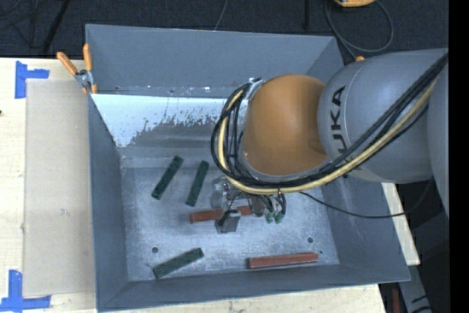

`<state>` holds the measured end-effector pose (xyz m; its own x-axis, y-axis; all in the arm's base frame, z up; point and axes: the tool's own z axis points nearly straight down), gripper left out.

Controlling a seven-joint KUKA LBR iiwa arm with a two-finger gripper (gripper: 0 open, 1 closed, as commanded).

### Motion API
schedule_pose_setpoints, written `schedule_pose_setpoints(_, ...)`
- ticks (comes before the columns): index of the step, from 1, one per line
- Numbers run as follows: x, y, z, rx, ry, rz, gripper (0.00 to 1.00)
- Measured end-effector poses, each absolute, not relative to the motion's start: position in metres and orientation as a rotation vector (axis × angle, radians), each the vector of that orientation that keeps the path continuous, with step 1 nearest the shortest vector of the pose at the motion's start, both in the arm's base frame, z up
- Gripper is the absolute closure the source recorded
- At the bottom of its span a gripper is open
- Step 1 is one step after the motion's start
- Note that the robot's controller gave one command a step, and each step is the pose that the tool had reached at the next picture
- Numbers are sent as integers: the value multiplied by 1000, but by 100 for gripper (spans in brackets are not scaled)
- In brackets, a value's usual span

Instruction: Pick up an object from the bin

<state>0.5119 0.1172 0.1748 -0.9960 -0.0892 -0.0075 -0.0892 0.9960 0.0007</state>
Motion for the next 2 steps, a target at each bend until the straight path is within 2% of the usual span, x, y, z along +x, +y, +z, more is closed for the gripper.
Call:
schedule_pose_setpoints(1,514,107,220,-302,3123,0,100)
schedule_pose_setpoints(2,576,87,213,-649,3072,0,100)
